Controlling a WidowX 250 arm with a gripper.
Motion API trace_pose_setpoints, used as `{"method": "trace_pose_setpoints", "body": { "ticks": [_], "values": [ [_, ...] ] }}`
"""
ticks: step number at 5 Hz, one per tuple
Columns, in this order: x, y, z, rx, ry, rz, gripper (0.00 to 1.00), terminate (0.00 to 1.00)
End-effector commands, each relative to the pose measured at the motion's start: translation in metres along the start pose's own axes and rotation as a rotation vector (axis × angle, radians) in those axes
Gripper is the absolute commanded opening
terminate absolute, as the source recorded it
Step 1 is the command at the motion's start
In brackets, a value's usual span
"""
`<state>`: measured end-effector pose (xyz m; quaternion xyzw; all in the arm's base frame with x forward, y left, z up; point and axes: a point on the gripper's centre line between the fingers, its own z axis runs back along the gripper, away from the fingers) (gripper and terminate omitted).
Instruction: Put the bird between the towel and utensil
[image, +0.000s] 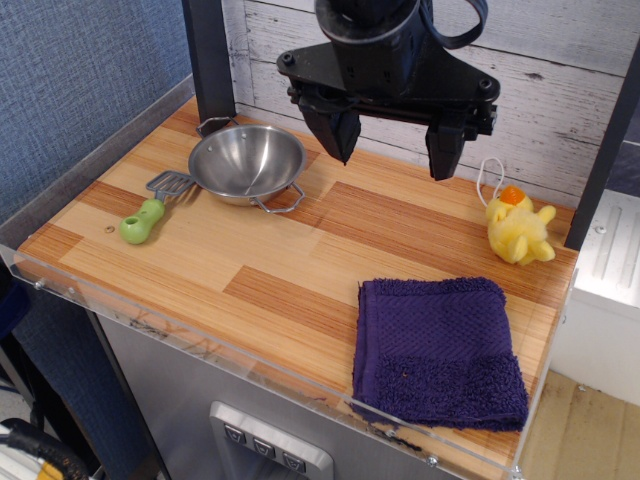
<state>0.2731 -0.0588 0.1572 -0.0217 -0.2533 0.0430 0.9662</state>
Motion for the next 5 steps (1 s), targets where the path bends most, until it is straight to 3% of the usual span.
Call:
{"method": "trace_pose_setpoints", "body": {
  "ticks": [1,3,5],
  "values": [
    [0.000,0.000,0.000,0.000,0.000,0.000,1.00,0.00],
    [0.028,-0.014,-0.026,-0.028,0.038,0.101,1.00,0.00],
    [0.042,-0.024,-0.056,-0.007,0.041,0.289,1.00,0.00]
  ]
}}
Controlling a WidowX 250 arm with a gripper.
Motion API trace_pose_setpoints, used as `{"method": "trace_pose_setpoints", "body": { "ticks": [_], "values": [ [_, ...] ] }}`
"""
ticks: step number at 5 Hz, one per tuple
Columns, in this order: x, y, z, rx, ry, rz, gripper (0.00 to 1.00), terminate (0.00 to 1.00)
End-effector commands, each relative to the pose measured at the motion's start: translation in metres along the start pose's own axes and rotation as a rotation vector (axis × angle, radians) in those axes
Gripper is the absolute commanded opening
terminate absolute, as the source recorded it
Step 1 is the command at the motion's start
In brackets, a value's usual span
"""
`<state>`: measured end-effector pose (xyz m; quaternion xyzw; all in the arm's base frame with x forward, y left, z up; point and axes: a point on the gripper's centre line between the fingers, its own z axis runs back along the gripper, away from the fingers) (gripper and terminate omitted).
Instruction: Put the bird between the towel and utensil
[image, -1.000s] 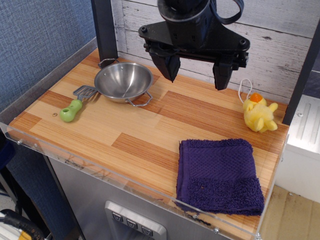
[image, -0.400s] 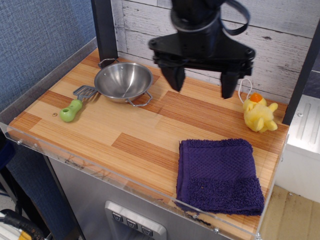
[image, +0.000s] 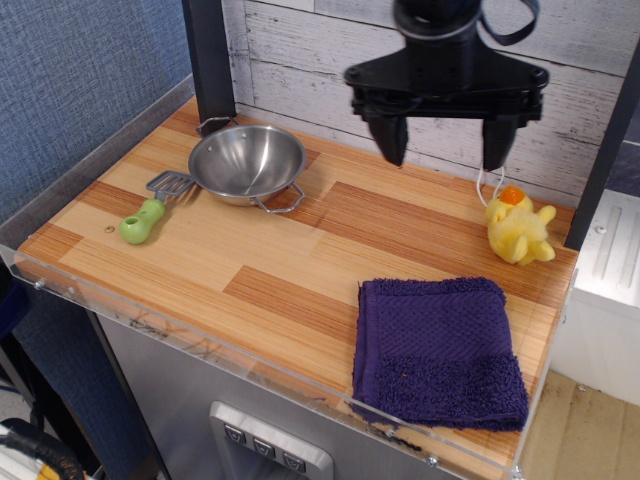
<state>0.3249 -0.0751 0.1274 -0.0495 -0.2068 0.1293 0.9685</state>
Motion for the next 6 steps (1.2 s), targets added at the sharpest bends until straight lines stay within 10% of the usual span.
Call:
{"method": "trace_pose_setpoints", "body": {
  "ticks": [1,6],
  "values": [
    [0.010,-0.016,-0.024,0.014,-0.030,0.143,1.00,0.00],
    [0.020,-0.047,-0.094,0.048,0.013,0.157,1.00,0.00]
  ]
}}
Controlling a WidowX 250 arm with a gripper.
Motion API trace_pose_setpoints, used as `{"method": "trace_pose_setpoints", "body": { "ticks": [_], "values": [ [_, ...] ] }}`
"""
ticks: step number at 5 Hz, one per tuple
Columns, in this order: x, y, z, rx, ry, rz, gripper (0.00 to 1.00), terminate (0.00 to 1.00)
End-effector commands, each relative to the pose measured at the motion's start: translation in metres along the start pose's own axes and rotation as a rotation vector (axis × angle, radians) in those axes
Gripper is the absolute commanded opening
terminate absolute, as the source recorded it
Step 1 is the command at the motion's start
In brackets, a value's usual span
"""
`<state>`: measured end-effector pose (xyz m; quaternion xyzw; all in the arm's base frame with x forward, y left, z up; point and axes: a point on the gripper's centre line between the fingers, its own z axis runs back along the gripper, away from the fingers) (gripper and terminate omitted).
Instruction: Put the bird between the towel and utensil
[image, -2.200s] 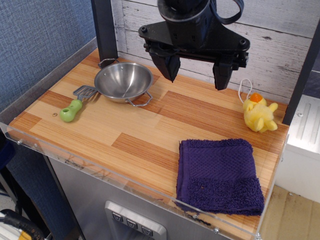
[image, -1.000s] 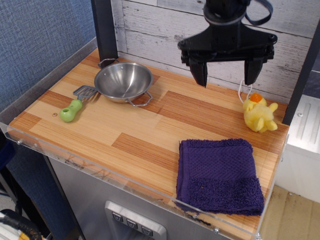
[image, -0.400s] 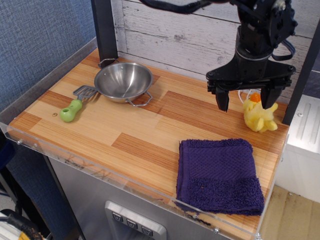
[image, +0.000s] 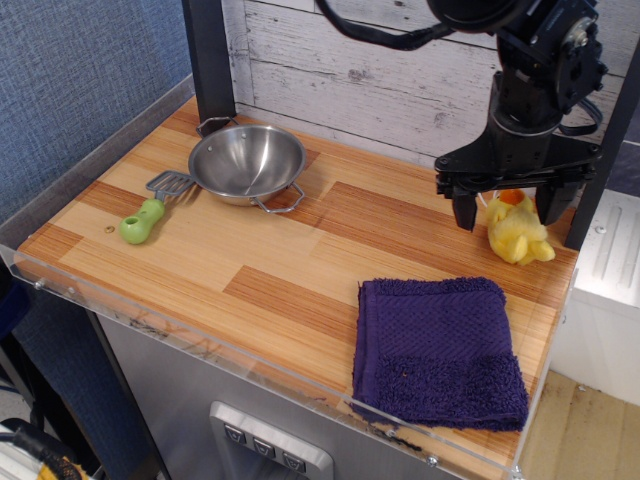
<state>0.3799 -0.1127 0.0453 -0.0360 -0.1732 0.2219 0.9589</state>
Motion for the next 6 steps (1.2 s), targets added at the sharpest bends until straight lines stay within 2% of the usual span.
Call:
{"method": "trace_pose_setpoints", "body": {
  "ticks": [1,2,4,6],
  "values": [
    [0.009,-0.014,-0.001,-0.014,-0.021,-0.035,1.00,0.00],
    [0.009,-0.014,-0.002,0.008,-0.034,-0.050,0.00,0.00],
    [0.010,-0.009,0.005,0.030,-0.064,-0.076,0.00,0.00],
    [0.015,-0.013,0.022,-0.048,-0.080,-0.198,0.00,0.00]
  ]
}}
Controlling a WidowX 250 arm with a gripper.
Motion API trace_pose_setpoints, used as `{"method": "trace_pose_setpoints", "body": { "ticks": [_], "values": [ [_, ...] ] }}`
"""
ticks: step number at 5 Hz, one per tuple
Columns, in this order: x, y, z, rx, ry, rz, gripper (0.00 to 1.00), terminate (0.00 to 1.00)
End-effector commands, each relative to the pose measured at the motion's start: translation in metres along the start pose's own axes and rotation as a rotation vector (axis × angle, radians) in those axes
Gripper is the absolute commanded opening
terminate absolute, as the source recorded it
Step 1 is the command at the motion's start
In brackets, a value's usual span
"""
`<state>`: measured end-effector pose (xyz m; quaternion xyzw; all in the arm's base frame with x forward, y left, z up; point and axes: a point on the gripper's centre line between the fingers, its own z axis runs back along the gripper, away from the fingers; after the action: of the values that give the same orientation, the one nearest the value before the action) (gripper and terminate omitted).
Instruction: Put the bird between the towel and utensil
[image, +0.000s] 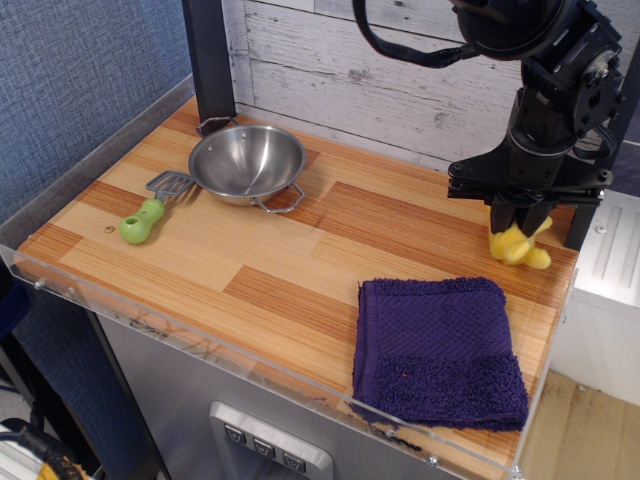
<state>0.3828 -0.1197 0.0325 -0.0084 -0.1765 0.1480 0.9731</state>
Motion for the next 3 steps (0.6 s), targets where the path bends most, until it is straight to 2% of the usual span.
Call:
{"method": "trace_pose_setpoints", "body": {
  "ticks": [1,2,3],
  "values": [
    [0.027,-0.012,0.054,-0.124,-0.101,-0.100,0.00,0.00],
    [0.034,-0.013,0.077,-0.154,-0.133,-0.120,0.00,0.00],
    [0.036,-0.001,0.112,-0.176,-0.176,-0.097,0.00,0.00]
  ]
}}
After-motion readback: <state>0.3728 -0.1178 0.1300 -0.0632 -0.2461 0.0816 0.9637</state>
